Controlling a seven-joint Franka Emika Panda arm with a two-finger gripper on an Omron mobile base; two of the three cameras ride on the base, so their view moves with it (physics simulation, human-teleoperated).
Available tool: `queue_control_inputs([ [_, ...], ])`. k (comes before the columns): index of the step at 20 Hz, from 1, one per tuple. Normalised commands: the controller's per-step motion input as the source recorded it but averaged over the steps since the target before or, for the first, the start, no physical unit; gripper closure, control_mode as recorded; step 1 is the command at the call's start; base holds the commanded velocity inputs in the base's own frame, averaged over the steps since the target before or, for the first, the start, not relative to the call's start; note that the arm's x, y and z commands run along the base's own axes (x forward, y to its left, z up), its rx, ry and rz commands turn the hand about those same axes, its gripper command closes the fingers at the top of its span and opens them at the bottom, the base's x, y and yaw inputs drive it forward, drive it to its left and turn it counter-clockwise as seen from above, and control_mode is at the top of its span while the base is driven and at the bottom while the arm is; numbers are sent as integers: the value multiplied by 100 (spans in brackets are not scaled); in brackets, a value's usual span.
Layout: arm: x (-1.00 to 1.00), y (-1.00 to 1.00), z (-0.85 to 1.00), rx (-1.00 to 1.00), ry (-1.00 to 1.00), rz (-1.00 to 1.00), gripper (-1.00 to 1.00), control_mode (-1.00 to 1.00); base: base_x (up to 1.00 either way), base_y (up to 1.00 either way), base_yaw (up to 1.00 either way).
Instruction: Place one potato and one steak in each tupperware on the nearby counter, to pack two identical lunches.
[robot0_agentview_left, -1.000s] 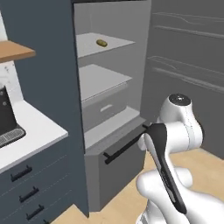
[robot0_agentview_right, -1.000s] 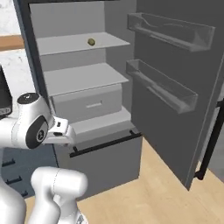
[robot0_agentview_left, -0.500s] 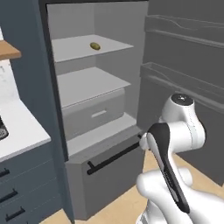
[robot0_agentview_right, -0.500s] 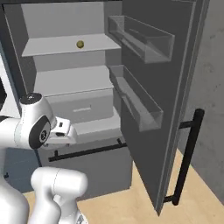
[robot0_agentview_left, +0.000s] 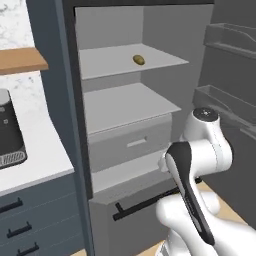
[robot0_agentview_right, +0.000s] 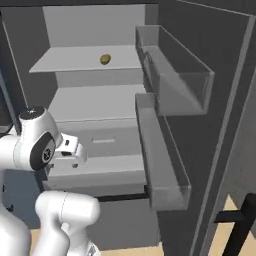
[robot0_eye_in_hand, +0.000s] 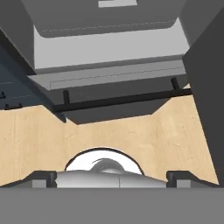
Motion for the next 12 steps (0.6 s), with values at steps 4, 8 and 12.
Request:
queue_control_inputs([
  [4, 0, 0, 0, 0, 0, 0, -100, 100, 40, -28, 25],
  [8, 0, 0, 0, 0, 0, 0, -100, 100, 38, -3, 16],
  [12, 0, 0, 0, 0, 0, 0, -100, 100, 44, 0, 8],
])
